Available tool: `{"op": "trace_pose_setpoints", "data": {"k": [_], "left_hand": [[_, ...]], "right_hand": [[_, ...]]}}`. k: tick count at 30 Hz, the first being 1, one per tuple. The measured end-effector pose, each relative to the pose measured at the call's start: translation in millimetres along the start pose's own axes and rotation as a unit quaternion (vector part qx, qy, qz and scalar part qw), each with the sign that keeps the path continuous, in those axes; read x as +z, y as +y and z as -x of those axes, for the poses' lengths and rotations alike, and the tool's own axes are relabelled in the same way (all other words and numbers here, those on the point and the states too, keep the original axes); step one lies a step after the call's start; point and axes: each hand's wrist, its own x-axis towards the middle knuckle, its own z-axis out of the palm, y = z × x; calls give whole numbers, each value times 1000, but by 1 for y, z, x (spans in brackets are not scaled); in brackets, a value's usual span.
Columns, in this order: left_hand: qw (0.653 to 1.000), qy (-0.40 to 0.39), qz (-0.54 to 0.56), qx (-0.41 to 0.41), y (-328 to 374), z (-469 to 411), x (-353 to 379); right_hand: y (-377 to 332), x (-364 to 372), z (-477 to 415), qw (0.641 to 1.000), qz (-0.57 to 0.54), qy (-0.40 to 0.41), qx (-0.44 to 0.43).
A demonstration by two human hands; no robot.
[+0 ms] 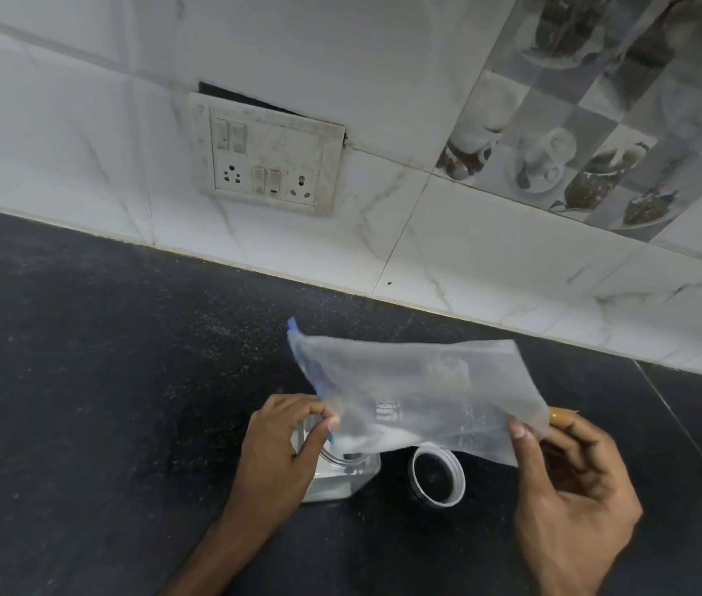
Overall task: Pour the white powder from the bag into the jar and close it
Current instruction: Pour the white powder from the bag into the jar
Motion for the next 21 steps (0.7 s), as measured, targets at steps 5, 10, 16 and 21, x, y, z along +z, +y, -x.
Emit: {"op": "trace_pose_setpoints", "data": {"k": [5,10,16,21], "left_hand": [[1000,-3,-3,2,1,0,-1],[1000,-8,-6,2,2,-1,-1],[1000,-5,1,-7,0,0,0],[1000,-3,1,-2,1,-1,0]], "right_hand": [[-1,1,0,1000,-2,4,-2],[-1,-1,0,1000,-4,20,3],[-2,0,1,1000,-11,18,3],[-2,0,1,1000,1,-8,-4]]}}
